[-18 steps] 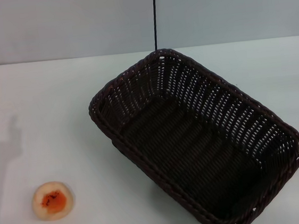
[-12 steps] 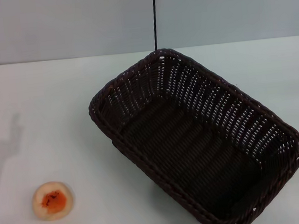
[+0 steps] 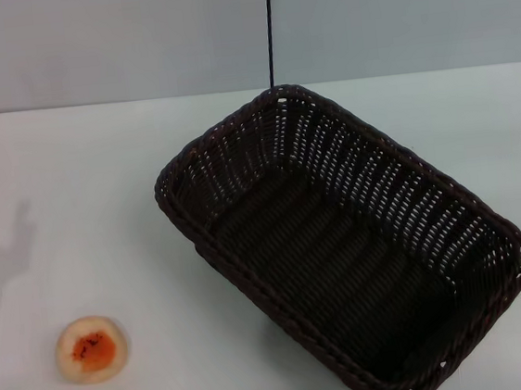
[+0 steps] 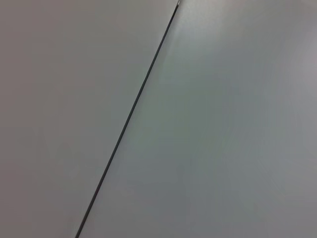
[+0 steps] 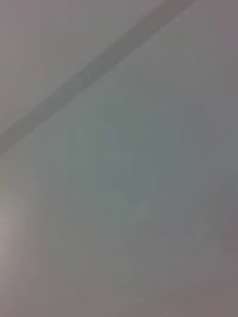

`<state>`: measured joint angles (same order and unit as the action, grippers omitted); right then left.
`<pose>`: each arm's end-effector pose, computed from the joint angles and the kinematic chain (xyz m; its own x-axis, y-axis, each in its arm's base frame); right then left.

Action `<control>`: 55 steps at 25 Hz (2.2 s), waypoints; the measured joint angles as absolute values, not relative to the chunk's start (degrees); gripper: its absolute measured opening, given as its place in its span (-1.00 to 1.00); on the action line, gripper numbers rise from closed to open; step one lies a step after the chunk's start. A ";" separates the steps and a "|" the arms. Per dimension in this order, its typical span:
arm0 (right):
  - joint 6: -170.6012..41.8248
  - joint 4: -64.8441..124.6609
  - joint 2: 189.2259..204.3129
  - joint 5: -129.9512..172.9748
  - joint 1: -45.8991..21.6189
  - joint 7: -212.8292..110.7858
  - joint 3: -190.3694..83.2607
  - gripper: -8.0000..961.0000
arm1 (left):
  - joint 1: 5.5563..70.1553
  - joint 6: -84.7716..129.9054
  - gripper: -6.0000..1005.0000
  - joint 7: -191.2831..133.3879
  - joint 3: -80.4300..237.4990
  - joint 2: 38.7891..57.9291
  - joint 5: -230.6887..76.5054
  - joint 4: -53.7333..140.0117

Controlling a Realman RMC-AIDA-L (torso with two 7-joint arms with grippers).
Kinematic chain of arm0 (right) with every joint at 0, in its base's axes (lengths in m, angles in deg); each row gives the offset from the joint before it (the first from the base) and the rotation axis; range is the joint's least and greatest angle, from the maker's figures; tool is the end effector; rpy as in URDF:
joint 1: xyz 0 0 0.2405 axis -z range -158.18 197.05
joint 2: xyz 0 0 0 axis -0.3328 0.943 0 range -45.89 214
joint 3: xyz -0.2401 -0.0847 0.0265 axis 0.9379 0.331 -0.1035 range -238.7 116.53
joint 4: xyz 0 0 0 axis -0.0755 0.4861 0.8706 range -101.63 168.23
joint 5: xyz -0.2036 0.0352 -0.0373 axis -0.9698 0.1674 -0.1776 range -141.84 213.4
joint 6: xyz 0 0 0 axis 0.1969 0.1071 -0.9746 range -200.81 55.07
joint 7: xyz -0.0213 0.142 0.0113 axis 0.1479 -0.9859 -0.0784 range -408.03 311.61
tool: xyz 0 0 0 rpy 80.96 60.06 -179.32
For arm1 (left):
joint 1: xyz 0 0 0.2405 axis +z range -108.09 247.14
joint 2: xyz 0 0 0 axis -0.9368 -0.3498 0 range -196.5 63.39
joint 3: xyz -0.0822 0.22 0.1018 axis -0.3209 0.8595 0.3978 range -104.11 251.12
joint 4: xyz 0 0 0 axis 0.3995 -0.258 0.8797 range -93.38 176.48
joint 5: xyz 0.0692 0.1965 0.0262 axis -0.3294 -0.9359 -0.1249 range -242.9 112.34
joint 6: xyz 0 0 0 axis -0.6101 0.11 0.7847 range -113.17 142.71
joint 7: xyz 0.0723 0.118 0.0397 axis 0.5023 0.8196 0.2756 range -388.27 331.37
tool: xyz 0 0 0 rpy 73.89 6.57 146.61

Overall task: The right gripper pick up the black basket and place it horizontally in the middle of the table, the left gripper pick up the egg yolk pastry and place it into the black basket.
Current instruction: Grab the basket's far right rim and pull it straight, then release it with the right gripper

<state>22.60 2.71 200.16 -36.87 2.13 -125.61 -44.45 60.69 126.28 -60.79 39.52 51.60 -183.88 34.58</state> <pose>0.3335 0.2823 0.1456 0.2203 0.1751 -0.9596 -0.8257 -0.4902 -0.2790 -0.3287 0.1965 0.0471 0.2816 -0.4581 0.8431 0.8511 -0.2866 -0.4400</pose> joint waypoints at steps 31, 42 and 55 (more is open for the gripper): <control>37.78 -38.55 197.29 -110.46 -25.07 -172.99 -15.46 0.66 | 61.64 128.60 0.34 -63.17 38.96 51.95 -184.06 33.90; 33.42 -30.99 199.47 -113.83 -27.14 -173.24 -11.30 0.65 | 62.37 128.63 0.34 -63.89 38.96 51.75 -183.97 33.90; 27.56 -22.89 199.99 -113.78 -28.10 -171.76 -6.93 0.64 | 62.85 128.66 0.33 -63.94 38.94 51.74 -183.93 33.91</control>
<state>27.56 -22.89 199.99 -113.78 -28.10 -171.76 -6.93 62.85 128.66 -63.94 38.94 51.74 -183.93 33.91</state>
